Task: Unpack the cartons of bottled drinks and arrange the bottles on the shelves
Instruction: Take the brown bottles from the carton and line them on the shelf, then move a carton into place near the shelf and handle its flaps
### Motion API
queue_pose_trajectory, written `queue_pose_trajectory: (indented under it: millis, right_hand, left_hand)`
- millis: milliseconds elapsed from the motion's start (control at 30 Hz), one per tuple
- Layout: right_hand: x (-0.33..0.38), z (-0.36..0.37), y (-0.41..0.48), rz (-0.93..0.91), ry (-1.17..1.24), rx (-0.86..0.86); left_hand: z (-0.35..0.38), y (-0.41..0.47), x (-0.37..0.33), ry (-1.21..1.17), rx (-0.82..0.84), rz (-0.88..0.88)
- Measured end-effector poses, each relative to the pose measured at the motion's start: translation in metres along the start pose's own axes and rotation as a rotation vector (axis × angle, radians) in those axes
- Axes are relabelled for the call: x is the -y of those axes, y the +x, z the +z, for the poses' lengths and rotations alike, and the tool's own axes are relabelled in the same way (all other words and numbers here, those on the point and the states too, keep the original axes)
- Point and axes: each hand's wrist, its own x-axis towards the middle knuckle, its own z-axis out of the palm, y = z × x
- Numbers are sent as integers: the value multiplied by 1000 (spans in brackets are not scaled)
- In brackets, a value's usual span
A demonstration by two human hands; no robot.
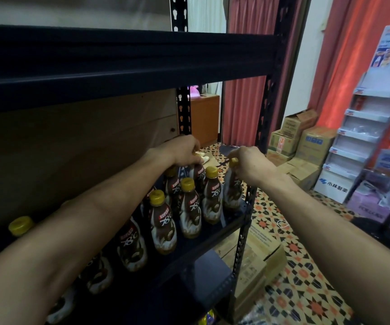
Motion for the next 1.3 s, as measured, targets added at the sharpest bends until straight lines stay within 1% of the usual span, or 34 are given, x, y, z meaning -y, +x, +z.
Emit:
queue_pose_trajectory:
  millis: [100,167,333,433,500,633,733,833,967,1067,1133,1300]
  right_hand:
    - [3,-5,-6,-18,4,18]
    - [4,-4,-13,-54,-17,-14]
    - [-2,-3,-48,-97,-13,-79]
    - [-15,-2,-76,-102,21,-125]
    - [-27,1,-98,-80,39,-126]
    - [-47,8,-141,-44,88,-108]
    - [-65,17,-167,14,75,-64]
    - [-87,33,-193,79,75,-25]
    - [-120,67,-232,216,83,74]
    - [-146,97,-259,279,95,133]
    - [-164,120,-277,349,106,180]
    - [-210,199,-318,527,99,212]
  left_hand:
    - [-8,-3,-6,-91,-47,-15]
    - [-15,-9,-12,-149,-97,-33]
    - [-24,-48,-39,-335,-299,-19]
    - [-10,-79,-57,-457,-453,-17]
    - [6,-99,-69,-471,-499,8]
    - [47,-135,-96,-395,-534,63]
    - [86,-150,-111,-418,-479,86]
    - [133,-154,-119,-427,-377,81]
    - [198,-152,-123,-388,-233,84]
    - [251,-146,-125,-377,-155,116]
    - [289,-143,-124,-384,-59,100]
    - [396,-141,-107,-381,104,115]
